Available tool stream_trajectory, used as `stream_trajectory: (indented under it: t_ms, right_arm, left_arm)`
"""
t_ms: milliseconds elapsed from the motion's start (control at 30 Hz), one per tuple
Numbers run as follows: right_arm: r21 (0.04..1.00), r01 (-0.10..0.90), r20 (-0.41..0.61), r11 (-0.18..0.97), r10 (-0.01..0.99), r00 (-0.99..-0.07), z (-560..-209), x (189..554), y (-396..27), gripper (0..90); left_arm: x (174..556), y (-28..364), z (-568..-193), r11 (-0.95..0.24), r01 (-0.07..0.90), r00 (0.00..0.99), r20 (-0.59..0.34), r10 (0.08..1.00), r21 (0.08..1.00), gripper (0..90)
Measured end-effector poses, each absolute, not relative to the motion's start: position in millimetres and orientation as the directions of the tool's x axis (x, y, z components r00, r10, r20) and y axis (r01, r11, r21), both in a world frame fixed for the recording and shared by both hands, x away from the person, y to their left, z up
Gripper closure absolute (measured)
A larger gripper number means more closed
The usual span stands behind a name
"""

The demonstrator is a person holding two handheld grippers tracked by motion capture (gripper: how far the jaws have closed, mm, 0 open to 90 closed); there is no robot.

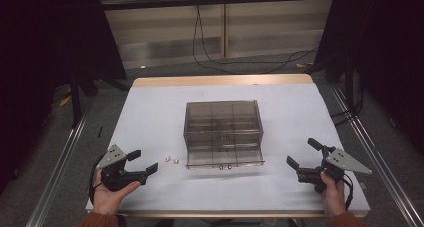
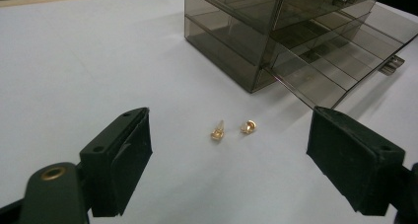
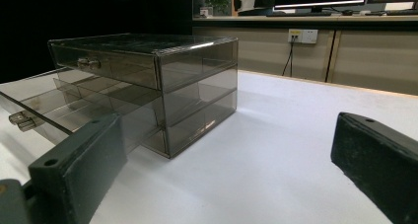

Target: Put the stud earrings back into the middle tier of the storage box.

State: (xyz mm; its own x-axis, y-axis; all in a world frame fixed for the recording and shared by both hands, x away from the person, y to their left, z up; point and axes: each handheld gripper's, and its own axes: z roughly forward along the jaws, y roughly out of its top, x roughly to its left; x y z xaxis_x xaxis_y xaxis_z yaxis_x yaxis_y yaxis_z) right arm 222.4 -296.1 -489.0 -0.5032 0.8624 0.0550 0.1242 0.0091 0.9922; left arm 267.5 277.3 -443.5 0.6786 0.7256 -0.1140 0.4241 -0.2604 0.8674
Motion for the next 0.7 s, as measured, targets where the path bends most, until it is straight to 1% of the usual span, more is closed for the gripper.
stream_trajectory:
  t_ms: [267, 433, 533, 567, 600, 633, 667, 700]
  right_arm:
    - [0.992, 0.123, 0.054, 0.01, 0.862, -0.503, -489.0, 222.5, -296.1, 0.0]
    - [0.992, 0.122, 0.053, 0.01, 0.863, -0.503, -489.0, 222.4, -296.1, 0.0]
    - [0.993, 0.121, 0.053, 0.009, 0.863, -0.503, -489.1, 222.1, -295.9, 0.0]
    - [0.992, 0.122, 0.053, 0.011, 0.861, -0.506, -489.0, 222.1, -296.1, 0.0]
    - [0.992, 0.123, 0.054, 0.01, 0.863, -0.503, -489.0, 222.3, -295.9, 0.0]
    - [0.993, 0.122, 0.053, 0.01, 0.863, -0.503, -489.0, 222.3, -296.1, 0.0]
    - [0.993, 0.122, 0.053, 0.01, 0.863, -0.503, -489.0, 222.3, -296.1, 0.0]
    - [0.992, 0.122, 0.053, 0.01, 0.863, -0.503, -489.0, 222.3, -296.0, 0.0]
  left_arm:
    - [267.3, 276.6, -443.6, -0.267, 0.425, 0.683, -0.113, 0.721, 0.865, 17.1]
    - [267.8, 275.3, -444.0, -0.279, 0.429, 0.69, -0.113, 0.715, 0.859, 19.6]
    - [267.5, 274.0, -443.7, -0.292, 0.426, 0.7, -0.108, 0.705, 0.856, 22.5]
    - [267.2, 272.8, -443.4, -0.298, 0.427, 0.709, -0.111, 0.697, 0.853, 26.4]
    - [267.2, 272.8, -443.4, -0.298, 0.427, 0.709, -0.111, 0.697, 0.853, 27.1]
    - [267.3, 272.5, -443.1, -0.307, 0.427, 0.715, -0.109, 0.691, 0.851, 30.7]
    - [267.1, 272.1, -442.7, -0.313, 0.426, 0.715, -0.104, 0.692, 0.849, 30.7]
    - [267.6, 271.3, -442.4, -0.309, 0.43, 0.714, -0.11, 0.692, 0.848, 32.7]
